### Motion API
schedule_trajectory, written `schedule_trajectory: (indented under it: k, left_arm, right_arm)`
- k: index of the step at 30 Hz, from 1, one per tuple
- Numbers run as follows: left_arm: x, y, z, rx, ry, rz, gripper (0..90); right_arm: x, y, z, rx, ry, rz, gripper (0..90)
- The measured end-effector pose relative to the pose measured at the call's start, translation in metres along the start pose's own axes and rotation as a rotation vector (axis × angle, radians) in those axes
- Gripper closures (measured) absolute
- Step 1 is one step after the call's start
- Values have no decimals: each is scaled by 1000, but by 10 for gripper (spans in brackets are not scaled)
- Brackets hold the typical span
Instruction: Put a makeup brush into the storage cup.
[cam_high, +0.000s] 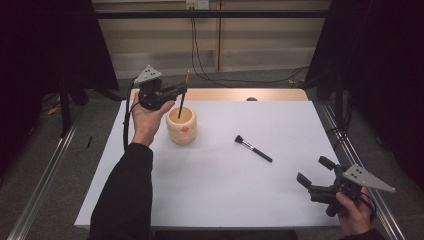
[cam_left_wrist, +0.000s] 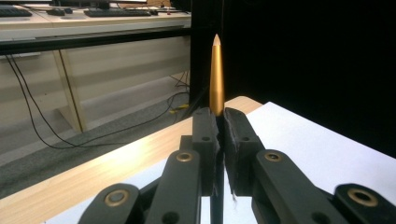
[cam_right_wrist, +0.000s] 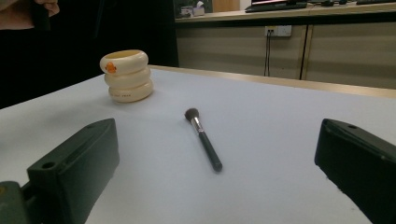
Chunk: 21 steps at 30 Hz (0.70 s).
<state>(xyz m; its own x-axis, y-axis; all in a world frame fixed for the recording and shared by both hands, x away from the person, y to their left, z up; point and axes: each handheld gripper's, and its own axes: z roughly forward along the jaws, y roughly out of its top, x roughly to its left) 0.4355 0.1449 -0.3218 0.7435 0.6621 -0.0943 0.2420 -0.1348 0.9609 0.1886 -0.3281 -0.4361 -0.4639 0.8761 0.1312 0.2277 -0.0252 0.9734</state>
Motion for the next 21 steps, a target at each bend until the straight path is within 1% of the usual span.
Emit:
schedule_trajectory:
  k: [1,2,4,5,6,7,9,10,11,12,13,15,16,17,18,19,21]
  left_arm:
    - [1,0,1,2,3,2,840]
    - [3,-2,3,0,-1,-7,840]
    - [5,-3,5,10,4,-4,840]
    - [6,-4,7,13,17,-6,840]
    - [7,-6,8,13,7,-9,840]
    - [8,-7,9,11,9,-10,840]
    - [8,-8,11,11,18,-11,840]
    - [8,-8,12,15,31,-10,840]
    - [9,-8,13,16,22,3,840]
    - [10,-8,13,13,30,2,840]
    - [11,-9,13,20,33,2,840]
    - [14,-12,15,20,30,-4,840]
    - [15,-13,15,25,36,-10,840]
    - [16,-14,17,17,27,-14,840]
    - [17,-15,18,25,38,-17,840]
    - [18,-17,20,19,20,-12,840]
    - [18,-18,22,20,21,-15,840]
  right_arm:
    - [0,0,0,1,0,-3,0]
    - [0,0,0,0,-1,0,0]
    - [0,0,0,2,-2,2,0]
    - [0,0,0,-1,-4,0,0]
    - [0,0,0,-1,-5,4,0]
    - [0,0,0,1,-6,6,0]
    - [-1,0,-1,-1,-4,-2,0]
    - [-1,0,-1,1,-3,0,0]
    - [0,0,-1,1,-4,-1,0]
    - [-1,-1,-1,3,0,-5,0]
    - [-1,-1,-1,3,-1,-5,0]
    - [0,-1,-1,-1,-6,0,0]
    - [-1,-1,-1,4,-1,-8,0]
    - [0,-1,-1,5,-1,-8,0]
    - [0,-1,-1,4,-3,-5,0]
    - [-1,-1,-1,5,-2,-9,0]
    - [-1,-1,-1,4,-2,-9,0]
